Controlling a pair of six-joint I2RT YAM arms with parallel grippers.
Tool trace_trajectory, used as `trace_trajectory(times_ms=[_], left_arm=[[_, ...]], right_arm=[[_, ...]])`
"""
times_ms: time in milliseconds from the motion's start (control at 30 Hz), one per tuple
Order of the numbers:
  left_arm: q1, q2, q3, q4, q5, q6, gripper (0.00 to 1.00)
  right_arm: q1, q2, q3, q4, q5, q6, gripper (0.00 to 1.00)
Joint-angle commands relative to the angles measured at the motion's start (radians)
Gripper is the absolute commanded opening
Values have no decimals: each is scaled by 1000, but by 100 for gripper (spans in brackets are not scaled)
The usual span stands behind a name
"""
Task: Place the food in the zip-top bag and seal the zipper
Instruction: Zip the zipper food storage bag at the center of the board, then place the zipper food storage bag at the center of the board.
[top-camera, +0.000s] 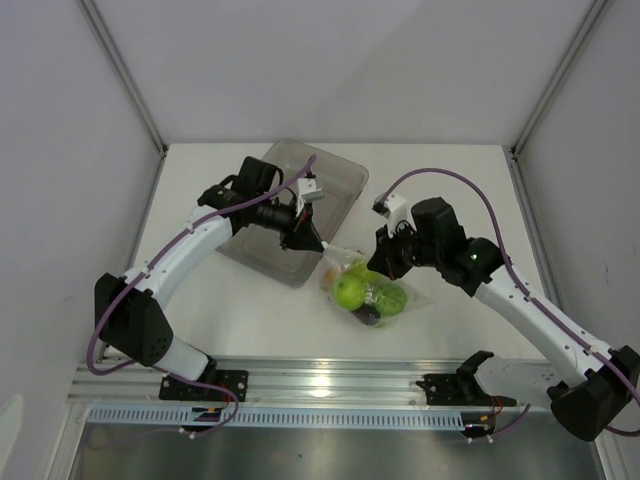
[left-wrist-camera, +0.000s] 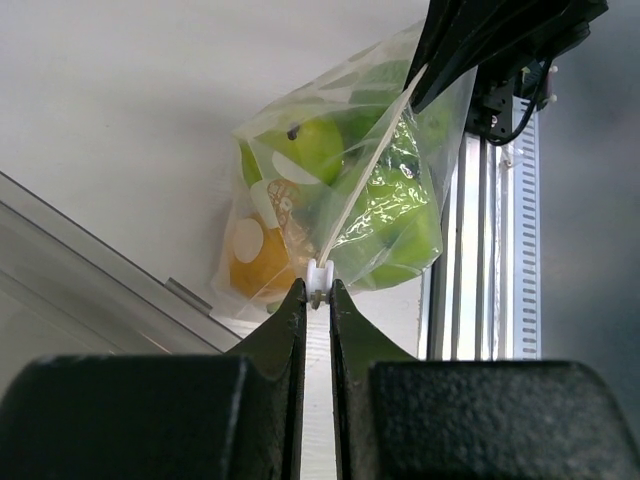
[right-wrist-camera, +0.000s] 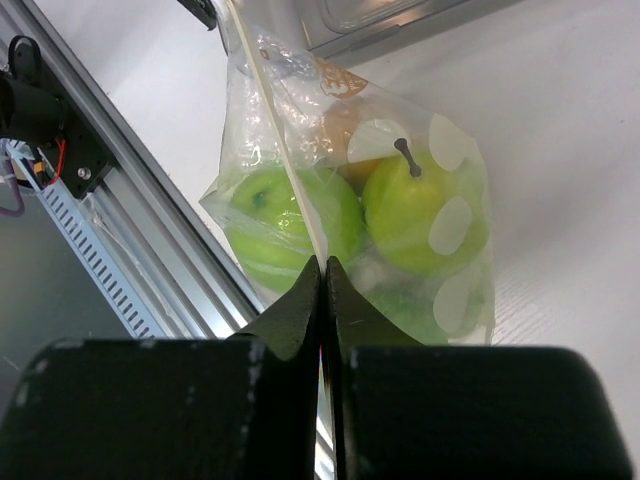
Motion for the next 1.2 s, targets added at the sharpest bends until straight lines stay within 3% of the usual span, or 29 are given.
trace_trajectory(times_ms=[0, 133, 200, 300, 333, 533, 700, 967, 1100, 1167], left_arm=[[48, -41, -7, 33, -45, -28, 1], [47, -69, -9, 88, -29, -92, 13], [45, -98, -26, 168, -25, -184, 30], [29, -144, -67, 284, 13, -277, 69], [21, -162, -91, 323, 5, -299, 99], [-56, -288, -188, 576, -146, -445, 99], [-140, -339, -204, 596, -232, -459, 100], [-209, -428, -368, 843, -196, -614, 100], [-278, -422, -372, 808, -303, -632, 99], [-288, -419, -382, 814, -338, -714, 99]], right_arm=[[-3, -54, 6, -51, 41, 36, 0], [23, -65, 28, -68, 63, 77, 0], [57, -59, 38, -74, 87, 110, 0], [91, -36, 60, -61, 112, 160, 0], [91, -30, 68, -56, 112, 171, 0], [38, 39, 100, -41, 106, 214, 0], [-87, 76, 115, 2, 20, 231, 0], [-308, 162, 80, 93, -152, 277, 0], [-401, 196, 78, 104, -144, 294, 0], [-426, 213, 84, 93, -112, 297, 0]])
